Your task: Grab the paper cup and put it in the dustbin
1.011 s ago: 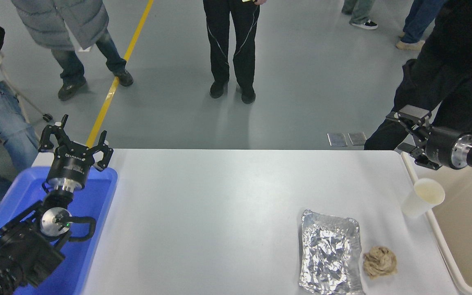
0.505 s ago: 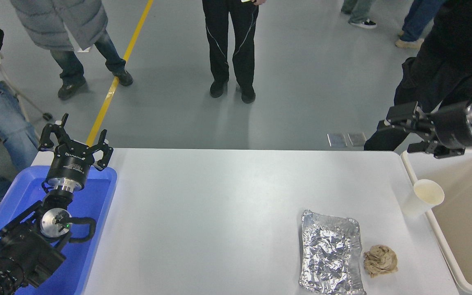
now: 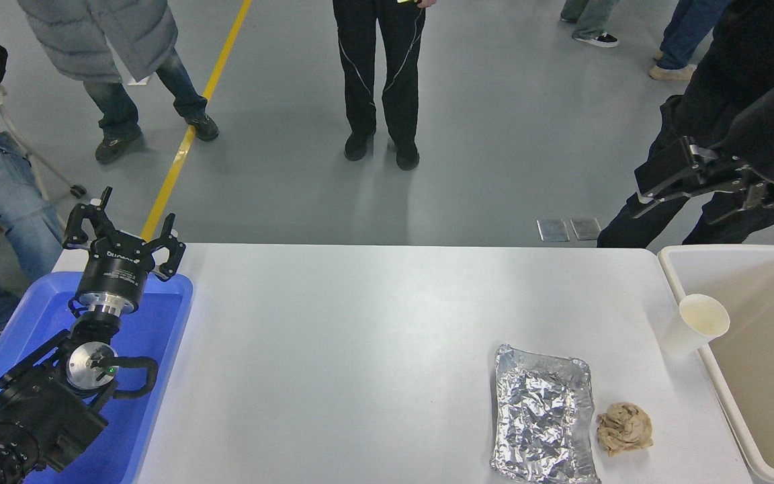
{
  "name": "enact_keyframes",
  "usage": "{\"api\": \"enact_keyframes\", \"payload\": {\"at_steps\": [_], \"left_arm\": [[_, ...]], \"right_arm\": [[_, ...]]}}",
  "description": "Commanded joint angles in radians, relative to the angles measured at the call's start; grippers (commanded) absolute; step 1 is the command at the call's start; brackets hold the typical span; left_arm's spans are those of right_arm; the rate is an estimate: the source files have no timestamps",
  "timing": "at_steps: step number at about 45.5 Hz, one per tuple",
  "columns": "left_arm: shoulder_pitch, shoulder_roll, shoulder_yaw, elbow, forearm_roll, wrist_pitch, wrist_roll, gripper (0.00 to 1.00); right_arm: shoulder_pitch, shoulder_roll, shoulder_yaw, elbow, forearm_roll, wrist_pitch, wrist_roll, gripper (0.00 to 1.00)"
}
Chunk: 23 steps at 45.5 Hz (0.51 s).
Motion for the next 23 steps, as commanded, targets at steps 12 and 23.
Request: {"api": "enact_keyframes", "payload": {"at_steps": [12,23], "left_arm": [[0.000,0.000,0.000,0.001,0.000,0.000,0.000,0.98],[0.000,0.000,0.000,0.001,0.000,0.000,0.000,0.98]], "right_arm": [[0.123,0.005,-0.110,0.013,0.083,0.009,-0.019,1.00],[0.046,-0.047,-0.129,0.003,0.184,0.009,-0.020,1.00]]}}
